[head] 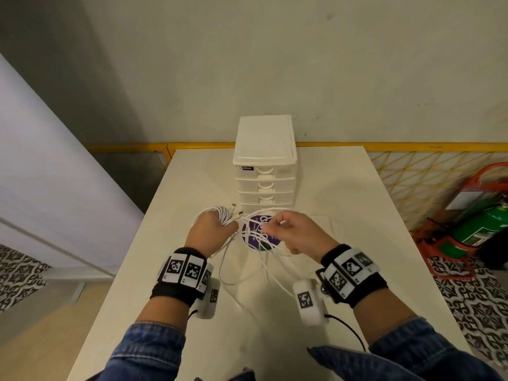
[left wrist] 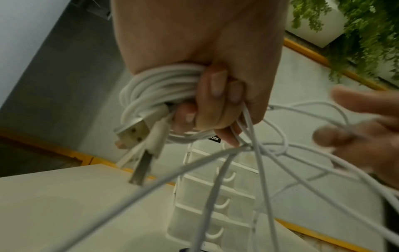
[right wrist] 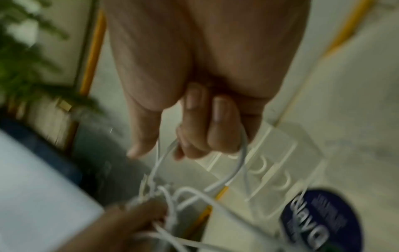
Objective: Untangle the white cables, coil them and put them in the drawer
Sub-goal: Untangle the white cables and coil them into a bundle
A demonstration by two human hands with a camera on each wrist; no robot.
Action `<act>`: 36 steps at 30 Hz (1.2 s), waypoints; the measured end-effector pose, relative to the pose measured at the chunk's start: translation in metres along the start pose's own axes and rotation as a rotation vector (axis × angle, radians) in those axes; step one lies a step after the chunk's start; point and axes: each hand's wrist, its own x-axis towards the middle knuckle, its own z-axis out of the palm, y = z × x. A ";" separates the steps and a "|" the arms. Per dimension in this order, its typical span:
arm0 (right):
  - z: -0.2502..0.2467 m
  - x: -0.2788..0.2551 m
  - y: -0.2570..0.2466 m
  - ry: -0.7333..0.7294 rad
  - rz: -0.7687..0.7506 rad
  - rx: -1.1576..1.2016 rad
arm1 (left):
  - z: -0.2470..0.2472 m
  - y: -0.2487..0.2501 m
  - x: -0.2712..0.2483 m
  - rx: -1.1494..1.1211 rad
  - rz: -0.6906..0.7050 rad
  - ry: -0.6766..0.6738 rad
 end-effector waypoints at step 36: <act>-0.042 0.010 0.054 0.449 0.122 -0.372 | -0.004 -0.007 -0.004 -0.032 -0.102 0.009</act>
